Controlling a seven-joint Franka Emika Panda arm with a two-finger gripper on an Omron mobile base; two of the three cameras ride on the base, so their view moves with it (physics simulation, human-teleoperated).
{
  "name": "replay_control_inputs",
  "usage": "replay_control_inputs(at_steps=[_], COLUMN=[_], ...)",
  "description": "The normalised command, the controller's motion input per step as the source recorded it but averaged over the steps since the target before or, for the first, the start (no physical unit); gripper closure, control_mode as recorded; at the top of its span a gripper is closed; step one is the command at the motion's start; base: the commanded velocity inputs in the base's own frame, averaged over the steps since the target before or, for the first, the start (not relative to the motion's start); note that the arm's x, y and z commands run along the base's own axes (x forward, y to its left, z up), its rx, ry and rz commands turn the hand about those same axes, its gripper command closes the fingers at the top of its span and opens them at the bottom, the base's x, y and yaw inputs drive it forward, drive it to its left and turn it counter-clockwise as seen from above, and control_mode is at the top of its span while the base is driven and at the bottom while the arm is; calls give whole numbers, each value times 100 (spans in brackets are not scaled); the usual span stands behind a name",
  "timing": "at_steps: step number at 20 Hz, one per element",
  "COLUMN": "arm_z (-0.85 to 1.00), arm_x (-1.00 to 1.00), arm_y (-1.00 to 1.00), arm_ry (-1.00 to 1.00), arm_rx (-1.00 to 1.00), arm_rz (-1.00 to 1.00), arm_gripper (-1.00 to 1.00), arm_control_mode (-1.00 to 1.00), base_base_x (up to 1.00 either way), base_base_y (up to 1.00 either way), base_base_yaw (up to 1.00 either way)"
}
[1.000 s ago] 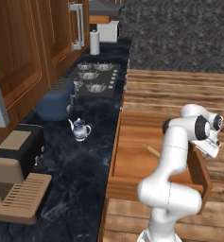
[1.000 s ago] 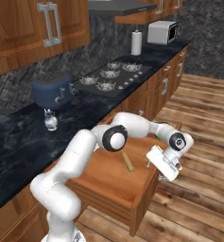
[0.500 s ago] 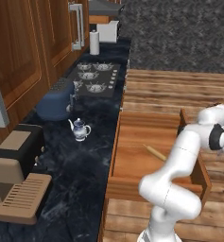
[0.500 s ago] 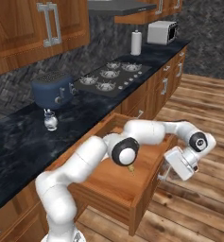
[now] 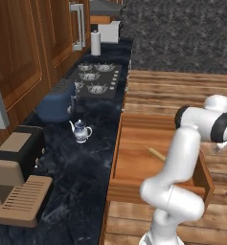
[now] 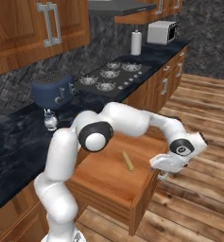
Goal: Pick the rolling pin from the drawer and place it on the counter.
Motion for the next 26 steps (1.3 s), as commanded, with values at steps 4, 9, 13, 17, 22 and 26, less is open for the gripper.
replay_control_inputs(at_steps=[4,9,13,17,22,26], arm_z=[11,94,98,30,-27,-7], arm_x=[-74,-7,49,89,94,100], arm_y=[100,100,93,69,13,0], arm_ry=[-75,-29,17,66,61,40], arm_rx=[-37,-42,-69,-85,-44,-3], arm_rz=[0,0,0,-3,-9,-2], arm_gripper=[-100,-100,-100,-100,-100,-100], arm_control_mode=[-100,-100,-100,-100,-100,-100], base_base_x=[0,0,0,0,0,0], base_base_y=[0,0,0,0,0,0], base_base_yaw=[0,0,0,0,0,0])
